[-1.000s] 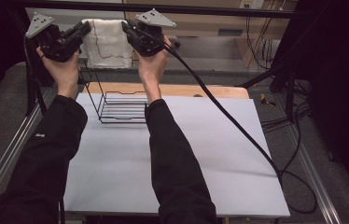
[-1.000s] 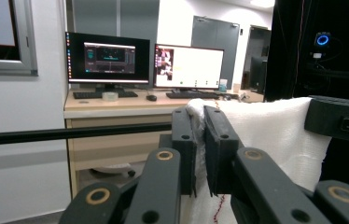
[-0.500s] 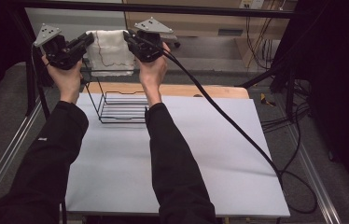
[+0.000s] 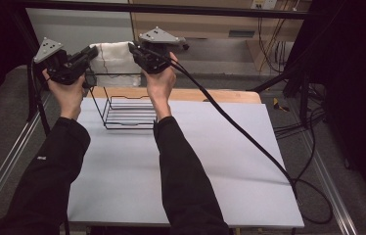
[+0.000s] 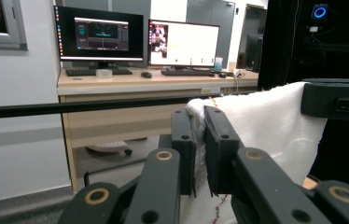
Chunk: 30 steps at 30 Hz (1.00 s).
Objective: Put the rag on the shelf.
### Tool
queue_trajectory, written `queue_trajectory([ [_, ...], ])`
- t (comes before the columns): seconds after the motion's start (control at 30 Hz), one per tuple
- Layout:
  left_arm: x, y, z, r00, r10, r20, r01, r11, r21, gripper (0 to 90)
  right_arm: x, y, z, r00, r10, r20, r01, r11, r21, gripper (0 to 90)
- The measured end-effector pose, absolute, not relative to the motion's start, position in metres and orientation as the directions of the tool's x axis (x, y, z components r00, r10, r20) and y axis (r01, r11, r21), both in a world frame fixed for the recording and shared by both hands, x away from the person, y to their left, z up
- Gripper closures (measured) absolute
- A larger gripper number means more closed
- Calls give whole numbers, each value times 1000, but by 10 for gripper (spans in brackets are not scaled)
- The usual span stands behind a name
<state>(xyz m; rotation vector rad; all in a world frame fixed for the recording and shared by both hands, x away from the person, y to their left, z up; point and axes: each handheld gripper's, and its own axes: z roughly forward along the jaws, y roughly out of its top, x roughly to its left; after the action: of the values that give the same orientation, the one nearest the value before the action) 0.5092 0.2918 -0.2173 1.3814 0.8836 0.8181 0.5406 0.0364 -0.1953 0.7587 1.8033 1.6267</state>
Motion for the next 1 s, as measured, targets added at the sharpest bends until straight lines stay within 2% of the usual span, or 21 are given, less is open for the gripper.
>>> queue_trajectory([
  [1.0, 482, 296, -236, 494, 869, -34, 81, -8, 997, 819, 511, 30, -214, -708, 701, -86, 32, 153, 988, 798],
])
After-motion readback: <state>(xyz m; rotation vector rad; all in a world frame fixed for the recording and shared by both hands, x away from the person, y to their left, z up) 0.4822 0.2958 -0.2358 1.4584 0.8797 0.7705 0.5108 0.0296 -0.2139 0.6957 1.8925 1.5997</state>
